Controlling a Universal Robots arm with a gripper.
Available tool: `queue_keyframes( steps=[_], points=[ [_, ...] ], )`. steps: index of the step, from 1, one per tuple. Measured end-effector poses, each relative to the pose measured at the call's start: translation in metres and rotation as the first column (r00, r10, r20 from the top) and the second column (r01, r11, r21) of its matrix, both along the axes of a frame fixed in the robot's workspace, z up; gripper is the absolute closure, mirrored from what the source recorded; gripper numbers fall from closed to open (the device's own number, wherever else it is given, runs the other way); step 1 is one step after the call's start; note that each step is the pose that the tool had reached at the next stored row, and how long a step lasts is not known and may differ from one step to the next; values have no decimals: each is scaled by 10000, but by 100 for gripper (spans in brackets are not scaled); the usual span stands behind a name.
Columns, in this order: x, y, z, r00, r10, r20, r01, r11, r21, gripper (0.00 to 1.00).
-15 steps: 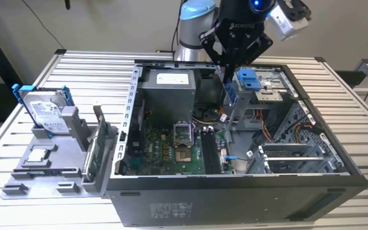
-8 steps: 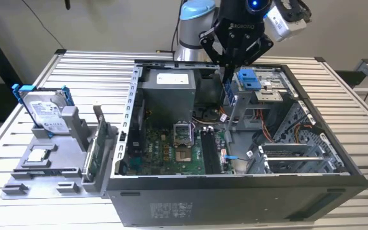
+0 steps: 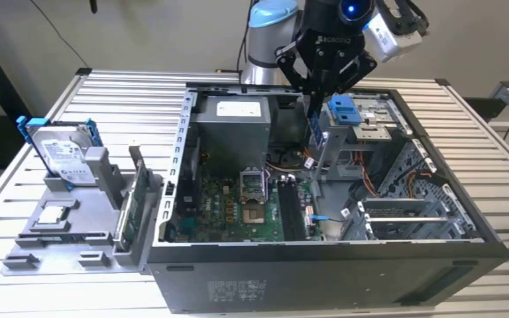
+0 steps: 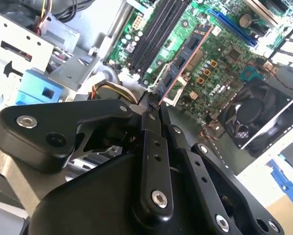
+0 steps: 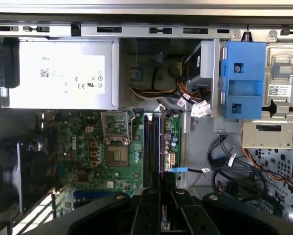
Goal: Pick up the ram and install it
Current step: 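Insert the ram into the slot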
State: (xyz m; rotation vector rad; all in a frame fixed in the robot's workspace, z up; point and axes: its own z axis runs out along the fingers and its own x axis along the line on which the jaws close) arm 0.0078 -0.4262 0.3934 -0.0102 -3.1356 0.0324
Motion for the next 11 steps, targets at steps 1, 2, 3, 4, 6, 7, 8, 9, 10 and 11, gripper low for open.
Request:
queue_keyframes(
  steps=[1, 2, 3, 4, 6, 7, 8, 9, 10, 11],
  points=[
    [4, 0, -18, 10000, -19, 0, 19, 10000, 2, 86],
    [9, 0, -36, 10000, -44, 0, 44, 10000, 2, 86],
    [15, 0, -54, 10000, -71, 0, 71, 10000, 2, 86],
    [23, 0, -73, 10000, -97, 0, 97, 10000, 3, 86],
    [40, 0, -108, 9999, -149, -1, 149, 9999, 1, 86],
    [50, 0, -128, 9998, -188, 0, 188, 9998, 2, 86],
    [62, 0, -145, 9997, -237, 0, 237, 9997, 2, 86],
    [75, 0, -164, 9996, -293, 0, 293, 9996, 2, 86],
    [88, 0, -182, 9994, -349, 0, 349, 9994, 3, 86],
    [99, 0, -201, 9992, -411, 0, 411, 9992, 3, 86]
  ],
)
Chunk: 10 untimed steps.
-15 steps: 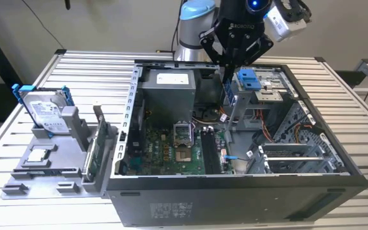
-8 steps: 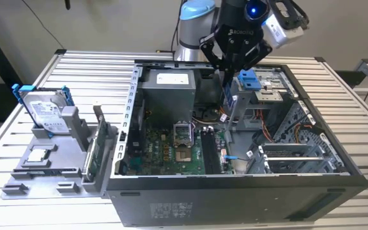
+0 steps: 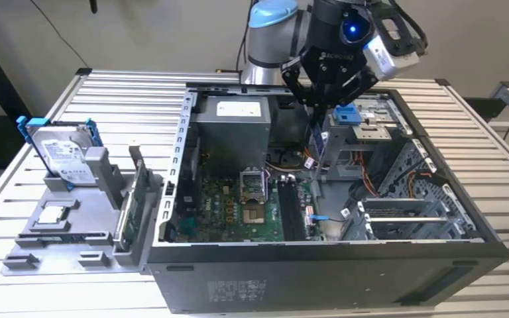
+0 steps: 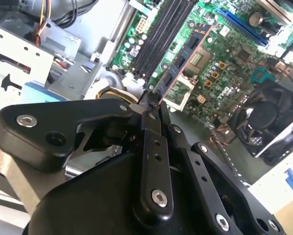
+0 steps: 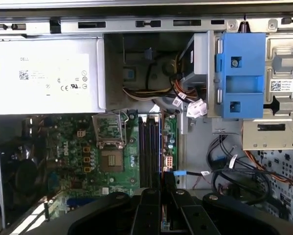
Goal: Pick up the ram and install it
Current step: 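Insert the ram into the slot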
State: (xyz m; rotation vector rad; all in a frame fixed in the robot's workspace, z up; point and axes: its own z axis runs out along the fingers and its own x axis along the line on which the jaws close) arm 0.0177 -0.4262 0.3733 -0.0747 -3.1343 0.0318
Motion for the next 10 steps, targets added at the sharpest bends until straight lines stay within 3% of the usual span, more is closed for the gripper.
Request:
queue_keyframes(
  steps=[5, 10],
  points=[
    [15, 0, -89, 9986, -527, 0, 527, 9986, -2, 86],
    [22, 11, -181, 9988, -498, -1, 498, 9988, -1, 86]
  ],
)
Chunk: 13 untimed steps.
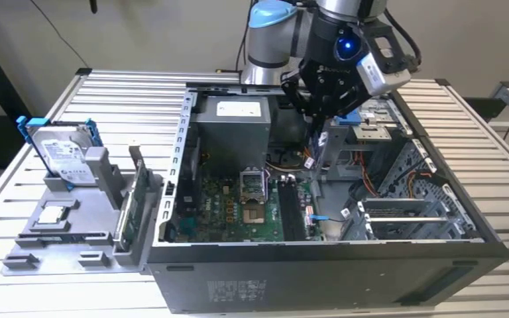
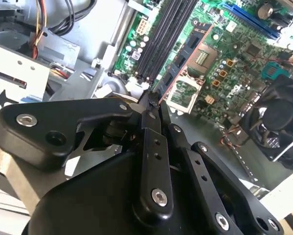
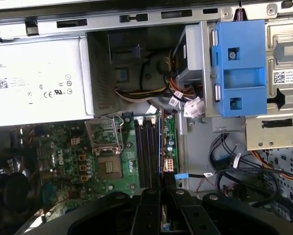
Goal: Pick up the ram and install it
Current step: 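Insert the ram into the slot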
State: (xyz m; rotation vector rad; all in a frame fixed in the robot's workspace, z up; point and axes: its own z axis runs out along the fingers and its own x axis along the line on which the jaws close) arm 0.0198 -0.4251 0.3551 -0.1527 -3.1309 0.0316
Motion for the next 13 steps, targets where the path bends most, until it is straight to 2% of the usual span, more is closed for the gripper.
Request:
queue_keyframes(
  steps=[13],
  points=[
    [41, 34, -236, 9998, 187, 0, -187, 9998, 0, 86]
  ],
)
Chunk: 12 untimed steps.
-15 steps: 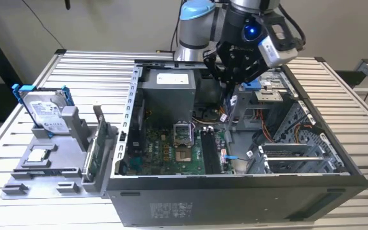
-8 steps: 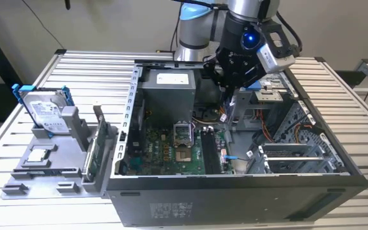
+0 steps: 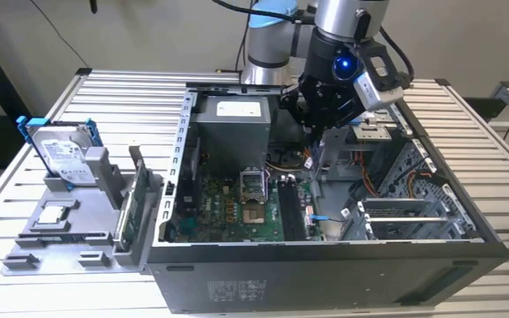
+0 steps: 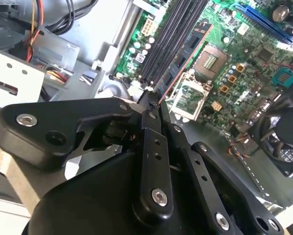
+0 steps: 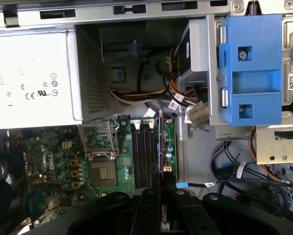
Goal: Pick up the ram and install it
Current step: 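Insert the ram into the slot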
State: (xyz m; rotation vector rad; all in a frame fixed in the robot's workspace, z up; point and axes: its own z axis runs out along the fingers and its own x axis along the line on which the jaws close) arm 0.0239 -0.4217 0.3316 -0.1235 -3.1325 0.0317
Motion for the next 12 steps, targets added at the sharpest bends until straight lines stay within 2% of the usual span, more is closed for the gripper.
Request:
queue_keyframes(
  steps=[12],
  points=[
    [18, 5, -218, 10000, 36, 0, -36, 10000, 0, 86]
  ],
)
